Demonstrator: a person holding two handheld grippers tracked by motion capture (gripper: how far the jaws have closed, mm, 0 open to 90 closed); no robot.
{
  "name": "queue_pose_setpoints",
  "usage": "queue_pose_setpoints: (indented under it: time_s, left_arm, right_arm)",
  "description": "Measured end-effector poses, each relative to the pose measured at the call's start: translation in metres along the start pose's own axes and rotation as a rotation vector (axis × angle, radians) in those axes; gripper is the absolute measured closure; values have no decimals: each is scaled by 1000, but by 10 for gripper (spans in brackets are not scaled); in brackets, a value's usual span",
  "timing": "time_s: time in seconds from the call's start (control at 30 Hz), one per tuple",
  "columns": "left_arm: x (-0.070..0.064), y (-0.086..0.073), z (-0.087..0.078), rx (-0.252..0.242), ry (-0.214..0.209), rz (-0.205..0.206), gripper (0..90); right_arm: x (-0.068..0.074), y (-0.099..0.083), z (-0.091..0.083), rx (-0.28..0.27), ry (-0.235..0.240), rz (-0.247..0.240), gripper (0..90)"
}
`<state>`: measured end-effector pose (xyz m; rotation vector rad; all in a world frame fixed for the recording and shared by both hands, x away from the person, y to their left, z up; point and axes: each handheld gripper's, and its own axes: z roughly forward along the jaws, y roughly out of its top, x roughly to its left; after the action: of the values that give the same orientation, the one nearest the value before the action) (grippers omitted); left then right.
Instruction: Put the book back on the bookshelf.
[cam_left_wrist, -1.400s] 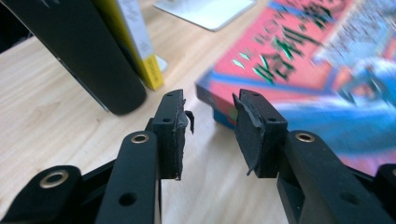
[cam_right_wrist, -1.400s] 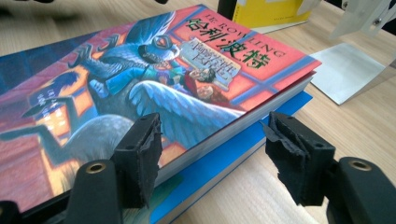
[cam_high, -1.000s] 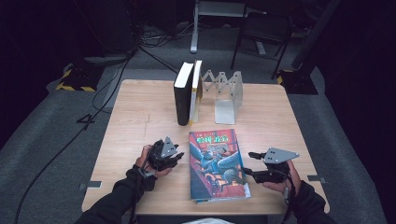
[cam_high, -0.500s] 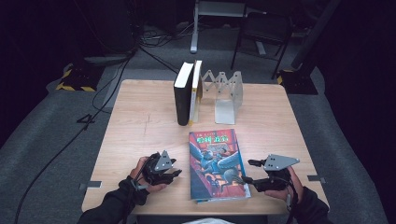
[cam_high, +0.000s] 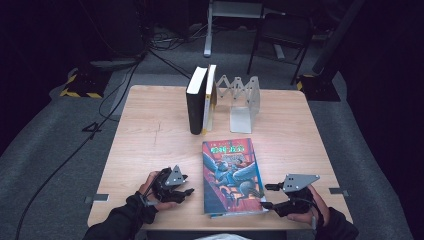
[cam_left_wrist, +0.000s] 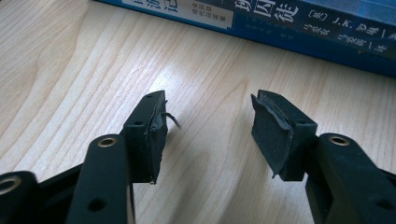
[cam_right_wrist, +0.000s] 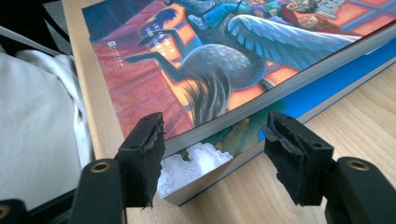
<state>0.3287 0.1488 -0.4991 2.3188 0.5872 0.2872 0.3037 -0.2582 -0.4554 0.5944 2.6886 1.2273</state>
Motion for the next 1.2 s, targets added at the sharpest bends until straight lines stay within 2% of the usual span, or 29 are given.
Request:
queue_pose_setpoints:
  time_s: [0.23, 0.43, 0.67, 0.8, 0.87, 0.97, 1.2]
  left_arm:
    - [7, -2, 4, -17, -25, -52, 361]
    - [6, -1, 6, -22, -17, -49, 337]
    - [7, 2, 9, -18, -19, -41, 297]
    - [7, 5, 12, -17, -19, -32, 288]
    - [9, 8, 14, -16, -20, -29, 272]
    - [14, 10, 17, -12, -19, -40, 263]
    - [22, 17, 23, -10, -8, -52, 253]
  right_arm:
    - [1, 6, 2, -6, 8, 7, 359]
    - [0, 14, 11, 14, 5, 5, 355]
    - [-10, 19, 21, 64, 39, 76, 289]
    - [-16, 22, 25, 94, 63, 100, 252]
    - [-20, 24, 28, 110, 88, 122, 231]
    - [-24, 26, 31, 128, 104, 121, 217]
    - [-26, 32, 34, 141, 95, 103, 207]
